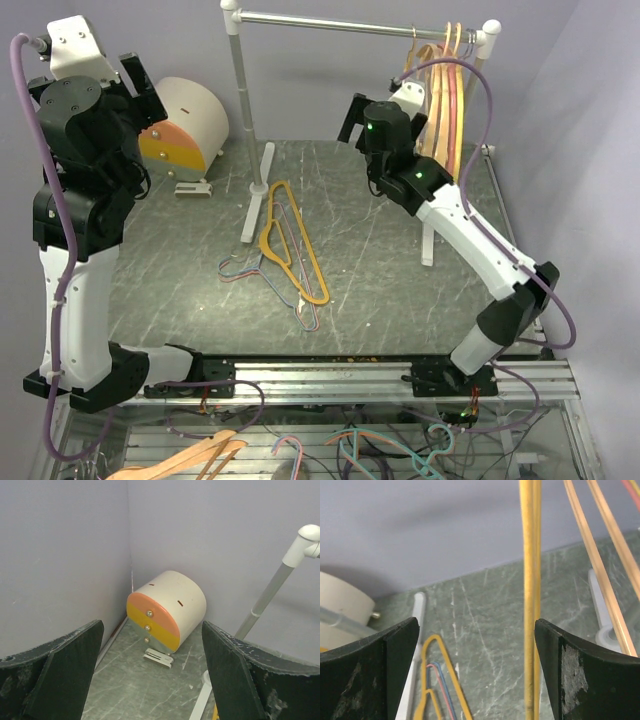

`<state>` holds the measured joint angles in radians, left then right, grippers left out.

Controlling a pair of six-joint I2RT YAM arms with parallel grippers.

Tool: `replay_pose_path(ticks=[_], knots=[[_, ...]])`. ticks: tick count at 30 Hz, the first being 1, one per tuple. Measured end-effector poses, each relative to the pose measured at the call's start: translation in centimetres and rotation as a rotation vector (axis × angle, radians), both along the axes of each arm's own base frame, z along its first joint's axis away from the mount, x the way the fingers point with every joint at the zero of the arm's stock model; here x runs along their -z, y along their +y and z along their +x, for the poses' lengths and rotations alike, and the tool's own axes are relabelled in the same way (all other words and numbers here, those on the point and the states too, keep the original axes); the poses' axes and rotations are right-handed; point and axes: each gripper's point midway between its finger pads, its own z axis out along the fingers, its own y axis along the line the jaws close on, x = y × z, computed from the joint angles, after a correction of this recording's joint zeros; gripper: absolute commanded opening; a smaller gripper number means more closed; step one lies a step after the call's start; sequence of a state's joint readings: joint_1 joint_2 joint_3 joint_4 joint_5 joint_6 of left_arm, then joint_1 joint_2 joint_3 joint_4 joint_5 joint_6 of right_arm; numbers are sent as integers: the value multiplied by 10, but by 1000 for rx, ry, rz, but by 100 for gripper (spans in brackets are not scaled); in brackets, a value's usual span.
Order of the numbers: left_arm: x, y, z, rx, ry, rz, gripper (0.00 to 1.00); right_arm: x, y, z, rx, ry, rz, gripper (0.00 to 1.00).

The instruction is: Organize the hangers

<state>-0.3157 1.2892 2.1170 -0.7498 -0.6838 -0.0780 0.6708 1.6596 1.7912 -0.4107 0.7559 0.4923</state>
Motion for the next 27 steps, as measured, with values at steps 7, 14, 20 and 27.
replay_pose_path(ticks=[7,14,20,27], knots=[[0,-3,1,16,2,6,91,-50,39,-47,-162,-130,-41,100],[13,-15,2,103,49,49,95,-54,74,-117,-233,-219,-208,100],[45,-36,2,251,152,141,93,-27,56,-131,-101,-166,-386,100],[177,-84,8,576,477,301,92,35,58,-183,-221,-125,-540,100]])
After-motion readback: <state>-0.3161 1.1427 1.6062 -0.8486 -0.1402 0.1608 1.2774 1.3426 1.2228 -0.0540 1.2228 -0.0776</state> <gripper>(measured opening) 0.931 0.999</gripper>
